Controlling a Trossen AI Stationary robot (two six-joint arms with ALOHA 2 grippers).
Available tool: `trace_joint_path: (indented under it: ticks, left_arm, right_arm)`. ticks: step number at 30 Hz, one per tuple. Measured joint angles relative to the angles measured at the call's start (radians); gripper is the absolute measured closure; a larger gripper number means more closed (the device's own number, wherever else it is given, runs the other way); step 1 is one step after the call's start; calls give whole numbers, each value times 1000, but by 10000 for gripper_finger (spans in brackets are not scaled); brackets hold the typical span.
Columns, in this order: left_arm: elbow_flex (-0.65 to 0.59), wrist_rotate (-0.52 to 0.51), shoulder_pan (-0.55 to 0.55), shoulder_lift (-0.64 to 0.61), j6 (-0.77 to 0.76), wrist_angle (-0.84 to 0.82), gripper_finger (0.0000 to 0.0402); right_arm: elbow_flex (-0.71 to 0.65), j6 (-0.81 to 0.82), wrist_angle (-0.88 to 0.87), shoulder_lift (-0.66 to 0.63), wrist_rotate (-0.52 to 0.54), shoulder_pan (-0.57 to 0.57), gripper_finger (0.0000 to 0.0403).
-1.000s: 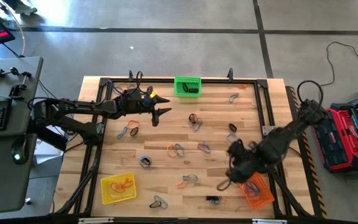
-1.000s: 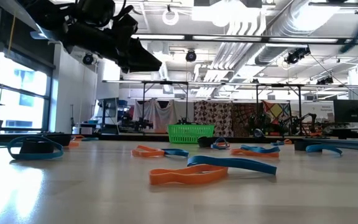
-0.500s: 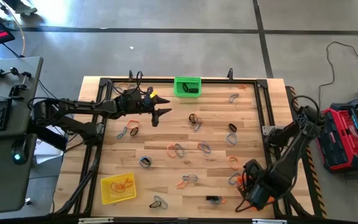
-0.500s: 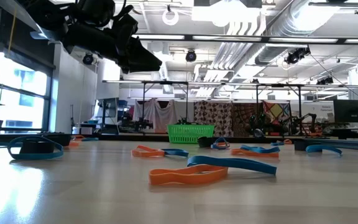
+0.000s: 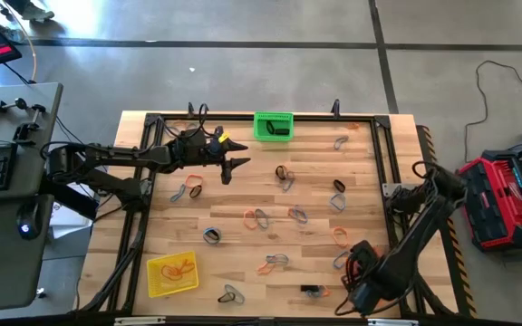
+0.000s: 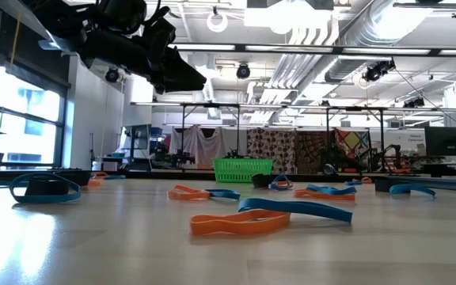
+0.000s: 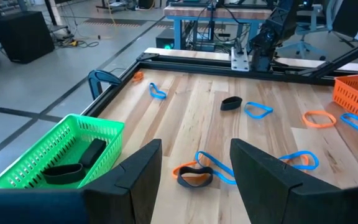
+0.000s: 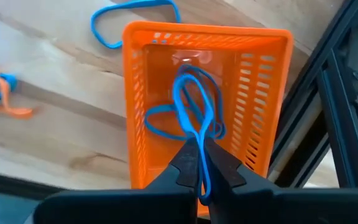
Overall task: Sort rubber bands into baskets
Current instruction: Put the blue rubber band into the orange bin
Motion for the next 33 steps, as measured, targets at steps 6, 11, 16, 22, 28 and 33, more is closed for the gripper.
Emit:
trace_joint_path:
  ticks: [6, 11, 16, 22, 28, 33]
  left_arm:
    - [1, 0, 0, 0, 1, 0, 218]
    - [1, 0, 0, 0, 2, 0, 218]
    - [1, 0, 0, 0, 5, 0, 218]
    - [1, 0, 0, 0, 8, 0, 218]
    - [1, 0, 0, 0, 45, -1, 218]
    - [1, 0, 0, 0, 46, 0, 218]
  right_arm:
    - [0, 9, -18, 24, -8, 0, 403]
    - [-64, 1, 75, 15, -41, -3, 403]
    - [-181, -28, 258, -7, -61, -3, 403]
    - [-245, -51, 322, -45, -72, -16, 403]
    - [-246, -71, 307, -83, -154, -30, 388]
    - [-245, -133, 300, -106, -173, -65, 326]
